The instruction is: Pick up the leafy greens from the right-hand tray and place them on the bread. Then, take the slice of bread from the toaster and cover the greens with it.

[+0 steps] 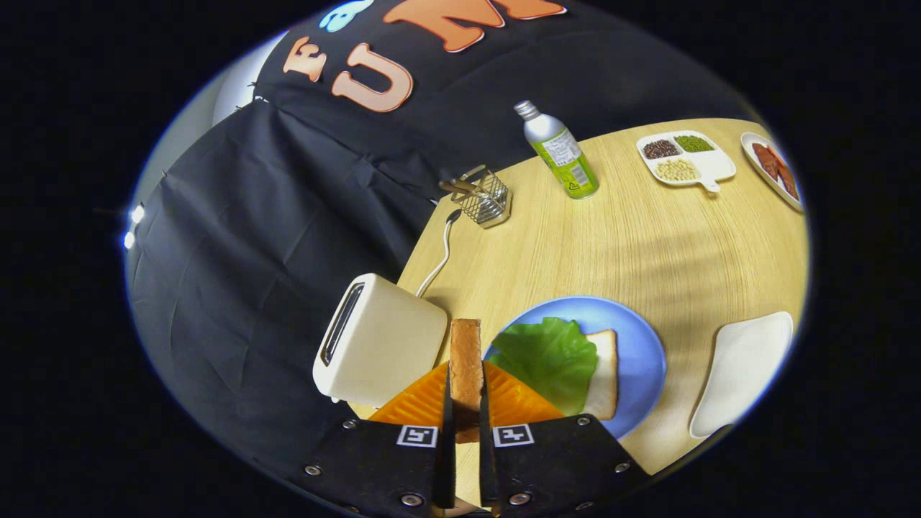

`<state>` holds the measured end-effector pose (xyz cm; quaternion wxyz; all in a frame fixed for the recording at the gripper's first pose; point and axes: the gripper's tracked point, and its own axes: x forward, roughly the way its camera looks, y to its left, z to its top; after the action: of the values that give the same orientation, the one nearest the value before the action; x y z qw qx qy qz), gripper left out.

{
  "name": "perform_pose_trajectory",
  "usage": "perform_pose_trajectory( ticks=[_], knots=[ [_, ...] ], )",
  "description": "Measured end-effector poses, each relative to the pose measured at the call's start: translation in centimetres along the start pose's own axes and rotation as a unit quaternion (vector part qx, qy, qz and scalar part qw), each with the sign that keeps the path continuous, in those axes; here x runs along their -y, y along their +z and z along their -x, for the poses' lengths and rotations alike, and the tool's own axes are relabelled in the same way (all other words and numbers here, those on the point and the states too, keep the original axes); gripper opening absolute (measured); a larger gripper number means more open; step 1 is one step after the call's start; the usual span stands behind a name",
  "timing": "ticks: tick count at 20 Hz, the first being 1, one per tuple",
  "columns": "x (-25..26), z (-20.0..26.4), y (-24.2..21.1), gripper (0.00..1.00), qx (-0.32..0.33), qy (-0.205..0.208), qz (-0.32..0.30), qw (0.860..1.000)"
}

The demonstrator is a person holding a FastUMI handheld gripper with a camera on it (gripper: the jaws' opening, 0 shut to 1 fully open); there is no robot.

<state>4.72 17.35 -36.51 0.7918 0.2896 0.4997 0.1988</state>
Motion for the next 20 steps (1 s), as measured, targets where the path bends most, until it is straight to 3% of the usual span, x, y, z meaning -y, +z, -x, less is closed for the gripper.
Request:
perform_pose_trajectory(
  ticks=[15, 16, 20],
  knots=[
    [6.6, -1.2, -2.3, 0.14, -0.007, -0.035, -0.002, 0.999],
    [6.9, -1.2, -2.1, 0.15, -0.004, -0.042, 0.004, 0.999],
    [8.6, -1.2, -2.1, 0.4, 0.006, -0.085, 0.048, 0.995]
  ],
)
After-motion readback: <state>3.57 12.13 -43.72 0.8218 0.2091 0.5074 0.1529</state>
